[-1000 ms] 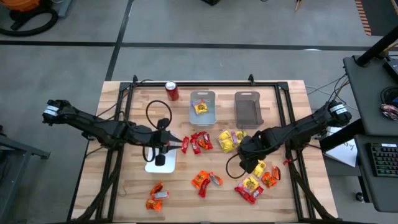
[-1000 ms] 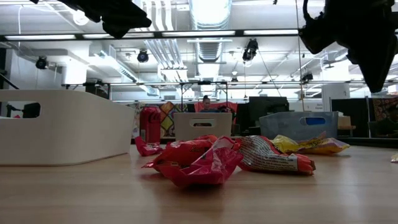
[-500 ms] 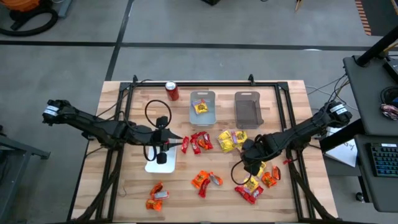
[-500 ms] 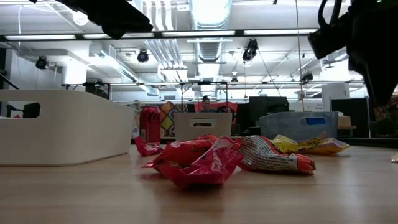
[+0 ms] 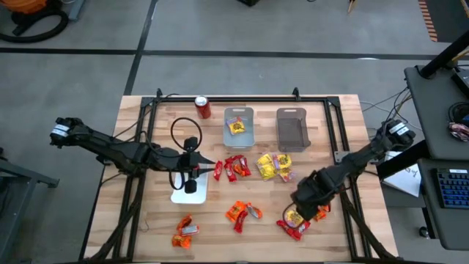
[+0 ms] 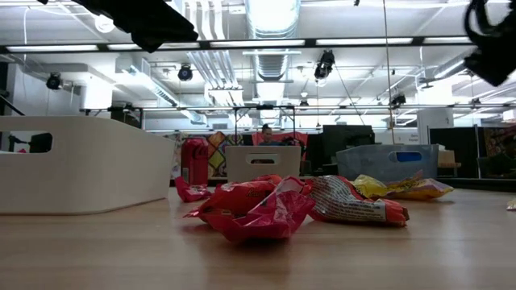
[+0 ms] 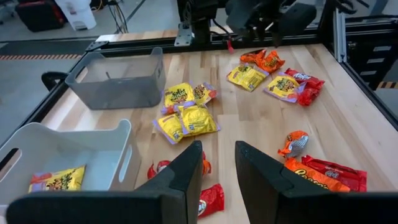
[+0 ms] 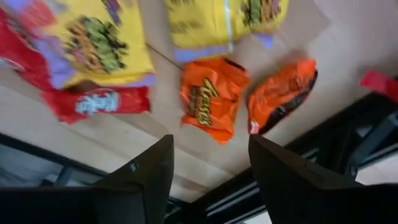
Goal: Sort candy
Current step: Put the orange candy into the black bin, then put the red candy into the white bin
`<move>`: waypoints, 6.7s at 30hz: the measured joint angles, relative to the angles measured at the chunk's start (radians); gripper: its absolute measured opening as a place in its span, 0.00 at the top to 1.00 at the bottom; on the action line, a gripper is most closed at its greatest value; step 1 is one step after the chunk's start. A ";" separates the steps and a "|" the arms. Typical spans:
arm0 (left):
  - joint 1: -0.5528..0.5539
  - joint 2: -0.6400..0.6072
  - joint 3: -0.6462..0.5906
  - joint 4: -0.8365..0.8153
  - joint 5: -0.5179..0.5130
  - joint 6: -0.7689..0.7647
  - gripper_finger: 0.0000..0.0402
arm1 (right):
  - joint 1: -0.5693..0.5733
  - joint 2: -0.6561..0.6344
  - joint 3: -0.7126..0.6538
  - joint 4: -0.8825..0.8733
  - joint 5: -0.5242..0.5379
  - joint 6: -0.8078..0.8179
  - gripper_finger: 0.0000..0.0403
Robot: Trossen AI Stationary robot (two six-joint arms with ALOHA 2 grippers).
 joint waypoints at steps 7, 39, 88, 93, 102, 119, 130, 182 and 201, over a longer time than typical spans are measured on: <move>0.000 0.000 0.000 0.000 0.000 -0.002 0.80 | 0.056 0.000 -0.091 0.131 0.047 0.055 0.45; 0.000 0.000 0.000 0.000 0.000 -0.027 0.80 | 0.074 -0.002 -0.223 0.311 0.111 0.024 0.97; 0.000 0.089 0.065 0.069 0.000 -0.041 0.80 | -0.882 -0.121 0.008 0.100 0.977 -0.843 0.98; 0.000 0.101 0.067 0.069 0.000 -0.058 0.80 | -0.955 -0.103 -0.032 0.154 0.940 -0.898 0.98; 0.000 0.125 0.067 0.068 0.000 -0.079 0.80 | -0.956 -0.106 -0.033 0.167 0.941 -0.896 0.98; 0.000 0.129 0.067 0.068 -0.001 -0.145 0.80 | -0.953 -0.121 -0.034 0.208 0.880 -0.894 0.73; 0.005 0.129 0.094 0.001 -0.026 -0.376 0.80 | -0.814 -0.265 -0.016 0.269 0.729 -0.894 0.74; 0.080 0.893 0.675 -0.681 -0.093 -0.754 0.61 | -0.431 -0.244 -0.017 0.380 0.741 -0.860 0.78; 0.109 0.945 0.674 -0.687 -0.068 -0.777 0.49 | -0.431 -0.244 -0.018 0.380 0.741 -0.860 0.77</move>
